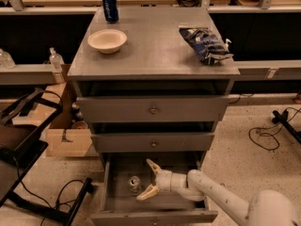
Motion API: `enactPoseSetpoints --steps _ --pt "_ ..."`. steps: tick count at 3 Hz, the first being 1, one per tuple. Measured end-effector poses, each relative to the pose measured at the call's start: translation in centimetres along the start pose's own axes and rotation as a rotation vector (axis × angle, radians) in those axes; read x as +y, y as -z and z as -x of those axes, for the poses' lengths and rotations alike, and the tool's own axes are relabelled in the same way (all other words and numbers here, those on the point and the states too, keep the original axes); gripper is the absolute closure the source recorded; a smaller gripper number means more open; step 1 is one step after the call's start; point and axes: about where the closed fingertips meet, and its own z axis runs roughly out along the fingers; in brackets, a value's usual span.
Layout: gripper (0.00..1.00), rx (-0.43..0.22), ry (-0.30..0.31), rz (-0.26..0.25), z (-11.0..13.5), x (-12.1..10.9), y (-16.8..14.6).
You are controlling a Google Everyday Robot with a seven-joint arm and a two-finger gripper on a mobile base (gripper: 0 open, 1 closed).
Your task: Pick 7up can from bottom drawer and place on counter
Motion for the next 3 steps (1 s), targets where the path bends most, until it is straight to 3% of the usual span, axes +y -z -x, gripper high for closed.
enactPoseSetpoints --steps 1,3 --pt "0.00 0.058 -0.006 0.079 -3.5 -1.6 -2.4" --pt "0.00 0.081 -0.041 0.164 -7.3 -1.0 -5.7"
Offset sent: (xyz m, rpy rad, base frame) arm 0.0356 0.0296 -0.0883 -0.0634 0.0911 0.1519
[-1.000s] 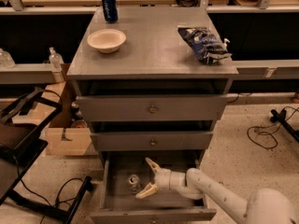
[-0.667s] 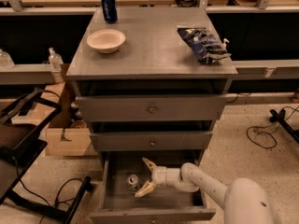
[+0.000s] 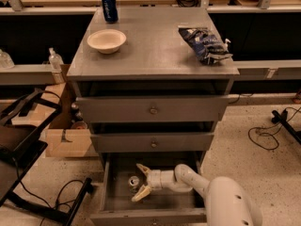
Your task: Pick 7up can from bottom drawer and place on counter
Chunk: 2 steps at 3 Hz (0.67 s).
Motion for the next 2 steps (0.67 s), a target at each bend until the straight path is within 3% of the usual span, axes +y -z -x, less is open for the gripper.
enactPoseSetpoints --steps 1,2 --pt "0.00 0.031 -0.011 0.044 -1.4 0.6 -1.6" --pt "0.14 0.055 -0.024 0.069 -2.5 1.2 -2.7"
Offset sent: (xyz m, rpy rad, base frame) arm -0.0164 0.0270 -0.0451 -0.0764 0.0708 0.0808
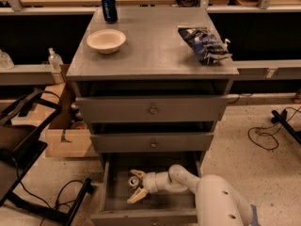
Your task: Pick 7up can from bottom drawer and place on counter
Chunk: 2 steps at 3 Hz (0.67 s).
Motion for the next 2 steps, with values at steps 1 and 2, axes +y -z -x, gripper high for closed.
enactPoseSetpoints --steps 1,2 --pt "0.37 0.015 -0.017 0.020 0.9 0.4 -0.8" --pt "0.61 0.017 -0.015 0.032 2.8 0.8 -1.3"
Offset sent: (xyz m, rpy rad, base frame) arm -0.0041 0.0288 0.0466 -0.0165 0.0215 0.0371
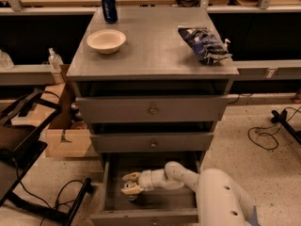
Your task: Pick 7up can from bottom drawer and place on counter
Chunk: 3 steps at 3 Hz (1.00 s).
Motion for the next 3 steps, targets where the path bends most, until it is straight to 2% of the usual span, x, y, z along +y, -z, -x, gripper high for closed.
enactPoseSetpoints --steps 1,2,3 --pt "0.84 0.000 0.006 0.013 1.7 0.6 -0.6" --pt "1.00 -0.010 0.010 0.026 2.9 1.2 -1.0" --pt "1.00 -0.038 0.007 0.022 3.9 1.5 -0.9"
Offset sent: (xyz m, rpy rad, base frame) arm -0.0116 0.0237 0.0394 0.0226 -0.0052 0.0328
